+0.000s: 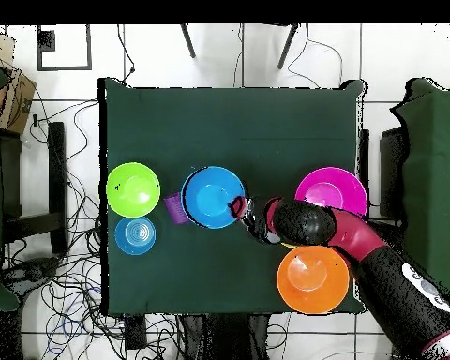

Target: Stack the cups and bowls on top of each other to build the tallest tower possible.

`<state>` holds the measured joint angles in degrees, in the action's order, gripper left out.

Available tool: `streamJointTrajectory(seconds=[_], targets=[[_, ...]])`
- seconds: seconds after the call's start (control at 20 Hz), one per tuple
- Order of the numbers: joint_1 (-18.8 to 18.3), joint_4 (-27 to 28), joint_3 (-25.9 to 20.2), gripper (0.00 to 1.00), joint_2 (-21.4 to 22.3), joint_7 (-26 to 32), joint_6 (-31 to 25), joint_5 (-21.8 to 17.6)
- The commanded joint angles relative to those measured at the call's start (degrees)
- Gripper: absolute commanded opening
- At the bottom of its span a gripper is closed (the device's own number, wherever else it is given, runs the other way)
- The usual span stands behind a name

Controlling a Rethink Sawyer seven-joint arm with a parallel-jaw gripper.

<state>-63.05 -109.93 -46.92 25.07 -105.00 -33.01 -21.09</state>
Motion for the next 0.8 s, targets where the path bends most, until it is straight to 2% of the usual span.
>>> streamJointTrajectory(seconds=[0.05, 0.3, 0.5, 0.8], targets=[[0.8, -7.1, -0.9, 0.0, 1.2, 2.9, 5.7, -6.2], [2.3, -10.0, -0.1, 0.0, 3.6, -1.3, 9.1, -7.0], [3.4, -10.9, 0.2, 0.0, 4.2, -2.3, 10.6, -7.0], [2.9, -12.7, 1.0, 0.0, 4.6, -2.2, 12.1, -7.3]])
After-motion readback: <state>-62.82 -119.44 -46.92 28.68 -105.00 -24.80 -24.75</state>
